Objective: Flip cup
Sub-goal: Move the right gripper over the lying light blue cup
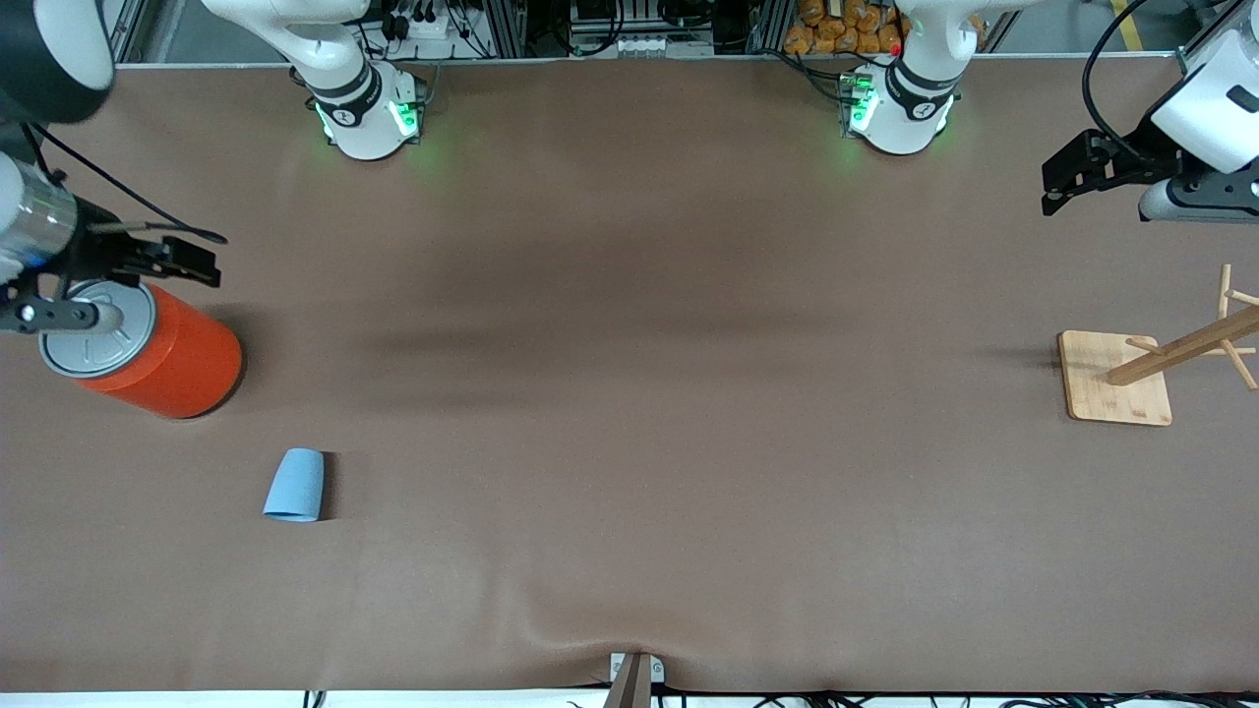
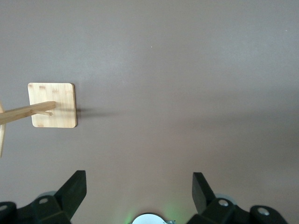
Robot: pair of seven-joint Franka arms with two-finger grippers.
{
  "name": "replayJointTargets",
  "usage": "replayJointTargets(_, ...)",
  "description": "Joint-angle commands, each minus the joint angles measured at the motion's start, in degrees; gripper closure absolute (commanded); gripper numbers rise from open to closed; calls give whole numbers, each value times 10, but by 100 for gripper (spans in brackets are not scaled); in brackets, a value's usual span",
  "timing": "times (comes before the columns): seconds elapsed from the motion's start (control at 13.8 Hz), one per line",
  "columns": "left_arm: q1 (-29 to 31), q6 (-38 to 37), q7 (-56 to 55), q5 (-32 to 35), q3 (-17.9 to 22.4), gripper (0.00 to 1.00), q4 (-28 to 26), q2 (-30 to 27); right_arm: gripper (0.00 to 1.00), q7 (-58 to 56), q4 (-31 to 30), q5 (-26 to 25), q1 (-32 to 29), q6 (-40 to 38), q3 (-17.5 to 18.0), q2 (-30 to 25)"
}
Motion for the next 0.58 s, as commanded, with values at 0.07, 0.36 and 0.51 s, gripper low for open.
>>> replayJointTargets(0.07,7,-1,-1,12,0,0,11,5,0,2,-58,2,-1,65,0,-10)
replayJointTargets(0.36,9,4,8,11,1,0,15,10,0,2,-126,-7,-3,168,0,-4)
replayJointTargets(0.51,7,12,7,11,1,0,14,15,0,2,-125,-17,-5,198,0,23)
